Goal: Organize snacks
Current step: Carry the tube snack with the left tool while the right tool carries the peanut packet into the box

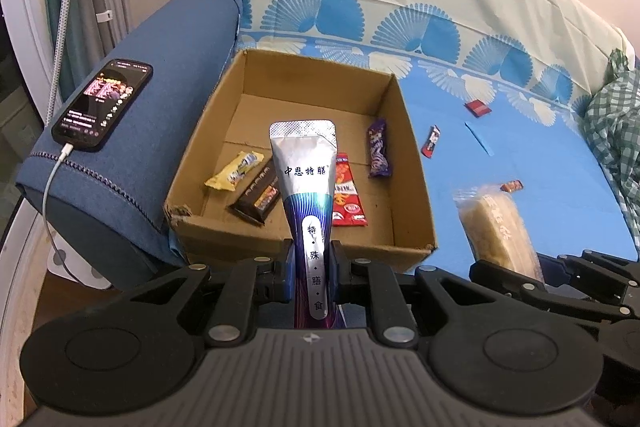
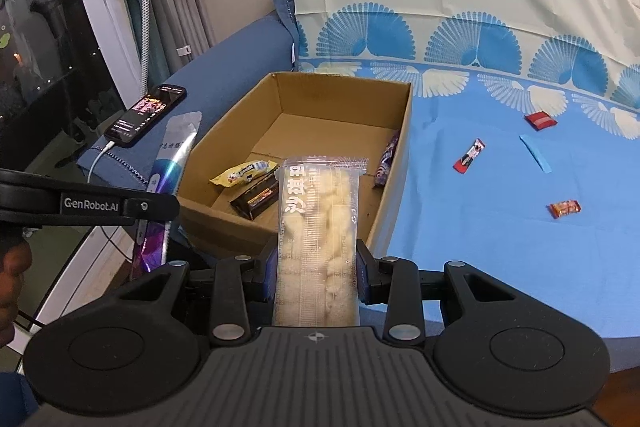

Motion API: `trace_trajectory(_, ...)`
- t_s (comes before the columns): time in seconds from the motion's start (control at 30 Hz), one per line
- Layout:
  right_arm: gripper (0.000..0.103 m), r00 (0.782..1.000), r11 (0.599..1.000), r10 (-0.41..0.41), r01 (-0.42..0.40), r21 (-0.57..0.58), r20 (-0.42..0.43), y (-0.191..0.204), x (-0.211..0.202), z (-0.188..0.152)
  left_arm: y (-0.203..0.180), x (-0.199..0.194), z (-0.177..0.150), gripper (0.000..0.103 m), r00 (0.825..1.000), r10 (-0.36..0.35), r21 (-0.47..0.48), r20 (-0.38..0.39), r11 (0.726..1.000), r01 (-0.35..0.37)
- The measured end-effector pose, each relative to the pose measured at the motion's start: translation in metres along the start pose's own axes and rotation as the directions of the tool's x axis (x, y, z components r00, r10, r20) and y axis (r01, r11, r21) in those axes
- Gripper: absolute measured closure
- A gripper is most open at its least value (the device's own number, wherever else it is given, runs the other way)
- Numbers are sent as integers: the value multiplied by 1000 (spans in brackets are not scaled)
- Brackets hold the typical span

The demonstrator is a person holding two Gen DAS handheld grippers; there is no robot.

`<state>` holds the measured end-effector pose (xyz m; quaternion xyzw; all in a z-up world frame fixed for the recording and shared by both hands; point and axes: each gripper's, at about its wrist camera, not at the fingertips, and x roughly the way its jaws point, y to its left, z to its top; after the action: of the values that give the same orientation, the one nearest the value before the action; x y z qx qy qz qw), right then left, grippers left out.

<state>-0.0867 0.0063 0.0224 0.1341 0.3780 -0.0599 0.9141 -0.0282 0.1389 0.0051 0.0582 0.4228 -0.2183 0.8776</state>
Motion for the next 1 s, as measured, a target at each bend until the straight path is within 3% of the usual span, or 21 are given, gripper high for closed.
trace_trajectory(0.27,65,1000,1000,12,-12,10,-7,2,21,21,14,18,29,85,1000,5,-2,-4,1000,-5)
trace_trajectory(0.63,65,1000,1000,20,-19,9,-22,3,72,59,27,71,79,85,995,22,-2,-94,1000,-22)
trace_trajectory(1.0,65,998,999,21,-18,45,-62,-12,133,85,30,129,108,85,988,53,26,-146,998,-50)
